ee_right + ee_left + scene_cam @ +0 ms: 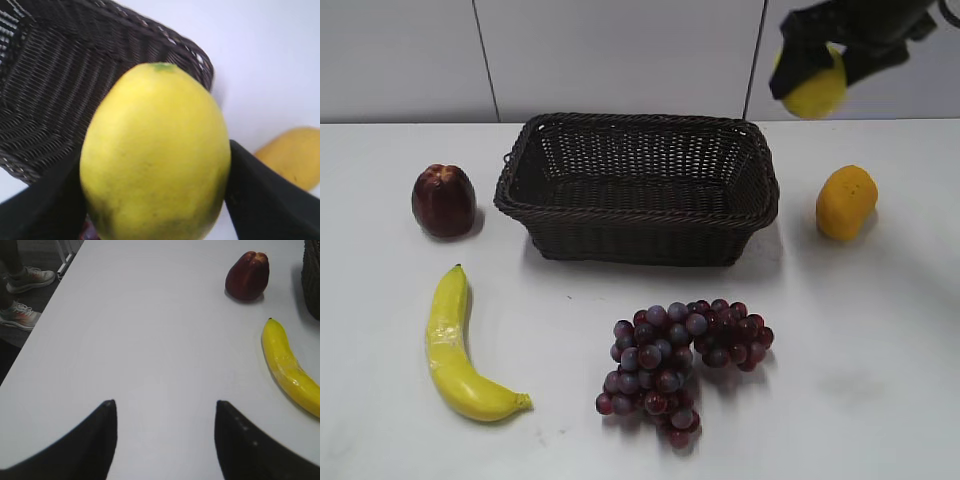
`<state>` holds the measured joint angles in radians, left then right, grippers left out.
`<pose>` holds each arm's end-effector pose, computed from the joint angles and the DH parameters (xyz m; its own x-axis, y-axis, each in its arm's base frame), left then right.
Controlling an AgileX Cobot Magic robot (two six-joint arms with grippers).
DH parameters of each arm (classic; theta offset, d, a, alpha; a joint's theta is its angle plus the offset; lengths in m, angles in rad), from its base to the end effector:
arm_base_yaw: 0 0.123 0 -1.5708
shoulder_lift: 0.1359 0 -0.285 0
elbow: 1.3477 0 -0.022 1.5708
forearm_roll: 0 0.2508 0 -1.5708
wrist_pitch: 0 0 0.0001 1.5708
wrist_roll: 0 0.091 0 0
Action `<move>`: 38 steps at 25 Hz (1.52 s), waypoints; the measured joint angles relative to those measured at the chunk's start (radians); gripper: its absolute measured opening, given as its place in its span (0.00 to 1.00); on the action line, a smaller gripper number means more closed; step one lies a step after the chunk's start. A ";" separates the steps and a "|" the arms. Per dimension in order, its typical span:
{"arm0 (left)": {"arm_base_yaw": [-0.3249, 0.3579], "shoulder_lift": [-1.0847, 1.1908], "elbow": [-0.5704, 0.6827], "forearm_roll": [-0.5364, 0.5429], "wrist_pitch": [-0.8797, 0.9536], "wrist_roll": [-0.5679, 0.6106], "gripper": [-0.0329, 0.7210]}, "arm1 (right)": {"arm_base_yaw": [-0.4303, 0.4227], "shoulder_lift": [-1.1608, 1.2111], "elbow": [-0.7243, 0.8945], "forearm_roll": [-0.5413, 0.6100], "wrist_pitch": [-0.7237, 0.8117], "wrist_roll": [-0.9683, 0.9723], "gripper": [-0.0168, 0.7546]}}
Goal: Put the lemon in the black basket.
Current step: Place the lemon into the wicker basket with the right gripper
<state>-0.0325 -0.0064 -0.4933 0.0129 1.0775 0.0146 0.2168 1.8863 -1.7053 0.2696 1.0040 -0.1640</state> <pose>-0.0057 0.0012 0.2741 -0.4703 0.0360 -0.8818 0.0322 0.9992 0.0236 0.4035 0.1098 0.2996 -0.8564 -0.2053 -0.4737 -0.3272 0.9256 0.1904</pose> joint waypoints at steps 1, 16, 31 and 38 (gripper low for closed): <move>0.000 0.000 0.000 0.000 0.000 0.000 0.65 | 0.028 0.015 -0.040 -0.002 -0.014 -0.001 0.74; 0.000 0.000 0.000 0.000 0.000 0.000 0.65 | 0.240 0.354 -0.202 -0.010 -0.231 -0.002 0.74; 0.000 0.000 0.000 0.000 0.000 0.000 0.65 | 0.242 0.457 -0.202 0.006 -0.231 -0.003 0.75; 0.000 0.000 0.000 0.000 0.000 0.000 0.65 | 0.242 0.453 -0.203 0.009 -0.176 -0.003 0.86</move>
<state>-0.0325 -0.0064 -0.4933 0.0129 1.0775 0.0146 0.4590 2.3389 -1.9082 0.2782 0.8281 -0.1670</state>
